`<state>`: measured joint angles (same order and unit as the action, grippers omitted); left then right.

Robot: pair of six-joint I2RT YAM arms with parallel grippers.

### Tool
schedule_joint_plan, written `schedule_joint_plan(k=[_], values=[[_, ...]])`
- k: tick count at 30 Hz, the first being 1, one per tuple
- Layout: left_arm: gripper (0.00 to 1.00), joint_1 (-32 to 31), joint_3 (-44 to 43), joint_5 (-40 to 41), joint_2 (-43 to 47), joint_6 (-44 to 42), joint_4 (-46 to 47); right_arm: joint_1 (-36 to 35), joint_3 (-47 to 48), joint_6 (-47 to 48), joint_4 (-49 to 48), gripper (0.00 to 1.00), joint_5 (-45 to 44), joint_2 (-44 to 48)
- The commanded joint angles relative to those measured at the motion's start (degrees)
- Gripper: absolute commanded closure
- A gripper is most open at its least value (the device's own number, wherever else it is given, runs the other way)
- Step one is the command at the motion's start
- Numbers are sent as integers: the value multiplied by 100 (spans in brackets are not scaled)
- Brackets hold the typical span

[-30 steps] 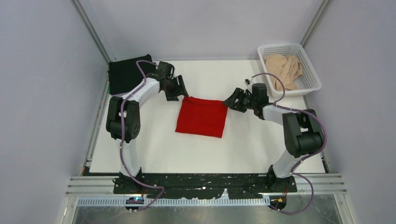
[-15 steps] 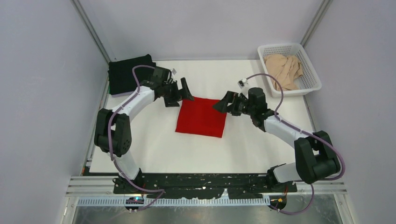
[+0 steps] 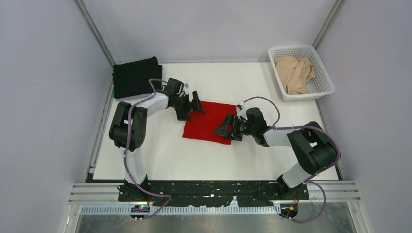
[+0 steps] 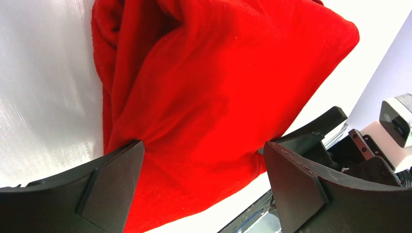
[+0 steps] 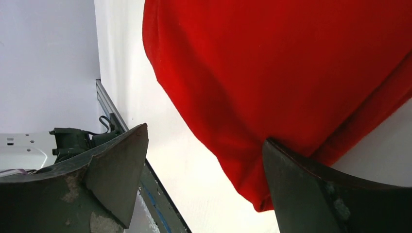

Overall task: Fold and stack the t-shirts
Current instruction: Smooth out wrinkles on the folded tshirt

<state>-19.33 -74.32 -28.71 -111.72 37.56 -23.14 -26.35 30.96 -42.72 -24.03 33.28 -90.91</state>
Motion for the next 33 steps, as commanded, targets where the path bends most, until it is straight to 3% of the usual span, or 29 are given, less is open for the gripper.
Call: schedule_joint_plan(k=[1,5,11,16,19,23,28,33], values=[[0,-9,640,203,88,-126,-126,-11,-487,5,270,4,-472,-124],[0,-9,1202,606,588,-279,-412,7,-496,590,1385,5,-1185,224],[0,-26,1598,865,1872,-311,-658,7,483,1706,3023,5,-1487,1412],[1,-21,1539,1722,2504,-305,-986,25,1111,1964,3364,4,-2099,2317],[0,-10,1436,2385,2474,-377,-1289,45,1005,1952,3352,5,-2614,2716],[1,-9,1387,2510,2085,-348,-1170,77,684,1994,3339,5,-3657,3289],[10,-32,1352,2094,1540,-115,-755,158,302,2118,3425,5,-3921,3962],[27,-303,1272,2089,1165,157,-557,205,91,2181,3518,5,-4046,4286]])
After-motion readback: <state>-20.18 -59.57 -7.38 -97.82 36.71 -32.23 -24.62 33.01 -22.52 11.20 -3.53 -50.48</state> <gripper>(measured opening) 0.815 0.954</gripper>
